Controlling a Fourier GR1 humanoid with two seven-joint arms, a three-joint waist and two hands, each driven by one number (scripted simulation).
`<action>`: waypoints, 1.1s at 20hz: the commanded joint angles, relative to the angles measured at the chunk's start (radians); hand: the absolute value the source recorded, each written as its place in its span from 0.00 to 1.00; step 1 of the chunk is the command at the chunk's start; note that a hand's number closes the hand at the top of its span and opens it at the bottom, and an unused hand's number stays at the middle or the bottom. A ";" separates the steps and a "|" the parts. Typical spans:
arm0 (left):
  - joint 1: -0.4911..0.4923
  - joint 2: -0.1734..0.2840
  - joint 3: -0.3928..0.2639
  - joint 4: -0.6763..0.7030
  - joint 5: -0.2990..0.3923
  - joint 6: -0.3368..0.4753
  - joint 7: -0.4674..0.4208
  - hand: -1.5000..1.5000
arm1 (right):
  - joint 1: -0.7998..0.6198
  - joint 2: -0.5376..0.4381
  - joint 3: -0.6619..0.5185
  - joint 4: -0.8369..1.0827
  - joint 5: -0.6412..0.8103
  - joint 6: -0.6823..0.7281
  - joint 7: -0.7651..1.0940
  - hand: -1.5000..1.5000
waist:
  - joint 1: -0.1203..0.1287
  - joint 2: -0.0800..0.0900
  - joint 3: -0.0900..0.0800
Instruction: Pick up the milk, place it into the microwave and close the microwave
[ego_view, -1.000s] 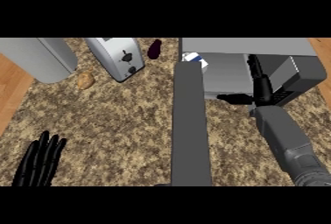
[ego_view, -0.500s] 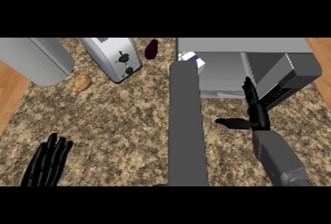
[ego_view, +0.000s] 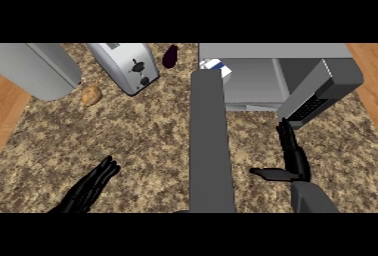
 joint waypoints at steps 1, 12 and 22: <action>-0.065 0.001 -0.073 0.052 -0.090 -0.007 0.007 1.00 | 0.094 0.011 0.018 -0.043 -0.010 0.085 -0.058 0.00 | 0.002 0.000 0.000; -0.240 -0.003 -0.043 0.311 -0.082 -0.056 -0.048 1.00 | 0.415 -0.056 0.065 -0.353 -0.083 0.259 -0.077 0.00 | -0.011 0.001 -0.001; -0.486 -0.066 -0.201 0.494 -0.104 -0.142 0.132 1.00 | 0.613 -0.040 0.133 -0.618 -0.113 0.225 -0.036 0.00 | -0.016 0.002 0.000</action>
